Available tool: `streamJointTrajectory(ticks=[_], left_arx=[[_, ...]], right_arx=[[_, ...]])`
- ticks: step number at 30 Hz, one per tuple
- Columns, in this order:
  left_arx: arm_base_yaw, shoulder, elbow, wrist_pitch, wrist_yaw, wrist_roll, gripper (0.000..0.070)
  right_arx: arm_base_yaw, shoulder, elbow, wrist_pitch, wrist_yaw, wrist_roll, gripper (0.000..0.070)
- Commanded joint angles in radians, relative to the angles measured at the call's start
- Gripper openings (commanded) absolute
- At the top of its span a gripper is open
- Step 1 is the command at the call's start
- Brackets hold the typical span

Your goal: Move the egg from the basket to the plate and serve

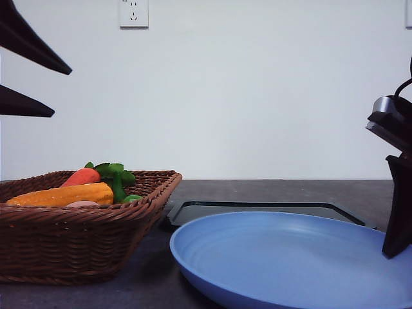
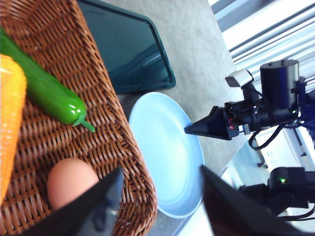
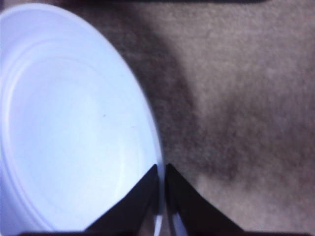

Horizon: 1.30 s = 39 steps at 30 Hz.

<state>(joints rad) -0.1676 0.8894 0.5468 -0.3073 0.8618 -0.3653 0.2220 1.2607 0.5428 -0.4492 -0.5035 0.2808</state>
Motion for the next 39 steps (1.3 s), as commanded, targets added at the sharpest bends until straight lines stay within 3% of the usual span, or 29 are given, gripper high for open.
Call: streamJointTrajectory(ticks=[1, 5, 15, 19, 27, 39], left_arx=[[-0.02, 0.007, 0.015, 0.008, -0.011, 0.013, 0.0475], [-0.088, 0.007, 0.015, 0.007, -0.113, -0.005, 0.0494], [-0.356, 0.04, 0.029, -0.036, -0.594, -0.004, 0.0492], [-0.432, 0.098, 0.057, -0.086, -0.728, 0.017, 0.0492], [-0.505, 0.27, 0.154, -0.105, -0.805, 0.044, 0.049], [-0.515, 0.466, 0.254, -0.187, -0.814, 0.062, 0.0489]], right_arx=[[0.002, -0.018, 0.002, -0.001, -0.004, 0.008, 0.0], [-0.017, -0.089, 0.002, -0.053, 0.005, 0.006, 0.0], [-0.106, -0.251, 0.002, -0.129, 0.015, -0.004, 0.0], [-0.12, -0.275, 0.002, -0.132, 0.014, -0.004, 0.0], [-0.122, -0.277, 0.002, -0.155, 0.013, -0.004, 0.0], [-0.122, -0.277, 0.002, -0.162, 0.014, -0.009, 0.0]])
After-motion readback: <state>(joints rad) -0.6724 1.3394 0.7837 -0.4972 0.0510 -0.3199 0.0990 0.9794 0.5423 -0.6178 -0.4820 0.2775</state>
